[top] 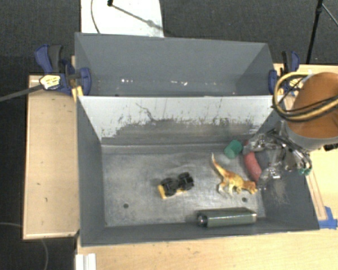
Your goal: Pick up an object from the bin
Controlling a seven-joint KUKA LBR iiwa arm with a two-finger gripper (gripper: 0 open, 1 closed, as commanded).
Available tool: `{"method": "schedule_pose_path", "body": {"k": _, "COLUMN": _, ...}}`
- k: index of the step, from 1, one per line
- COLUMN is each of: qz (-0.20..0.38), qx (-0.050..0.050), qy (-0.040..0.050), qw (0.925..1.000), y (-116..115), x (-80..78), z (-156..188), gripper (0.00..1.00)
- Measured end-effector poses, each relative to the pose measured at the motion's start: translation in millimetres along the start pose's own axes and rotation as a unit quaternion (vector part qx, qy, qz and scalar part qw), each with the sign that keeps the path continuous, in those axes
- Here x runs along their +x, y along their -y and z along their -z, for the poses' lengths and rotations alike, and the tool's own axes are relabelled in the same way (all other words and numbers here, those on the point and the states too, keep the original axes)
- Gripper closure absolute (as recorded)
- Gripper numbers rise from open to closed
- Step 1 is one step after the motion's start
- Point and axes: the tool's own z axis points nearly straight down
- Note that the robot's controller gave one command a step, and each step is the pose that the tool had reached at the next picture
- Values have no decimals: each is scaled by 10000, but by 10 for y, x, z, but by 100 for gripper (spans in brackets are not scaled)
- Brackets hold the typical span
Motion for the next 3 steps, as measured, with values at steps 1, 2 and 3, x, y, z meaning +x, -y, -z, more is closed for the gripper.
{"method": "schedule_pose_path", "body": {"k": 1, "qz": -310, "qx": -12, "qy": -29, "qw": 9995, "y": -109, "x": 193, "z": -417, "gripper": 0}}
{"method": "schedule_pose_path", "body": {"k": 2, "qz": -472, "qx": -5, "qy": 7, "qw": 9989, "y": -76, "x": -68, "z": -492, "gripper": 100}}
{"method": "schedule_pose_path", "body": {"k": 3, "qz": -463, "qx": -4, "qy": 6, "qw": 9989, "y": -76, "x": -68, "z": -493, "gripper": 100}}
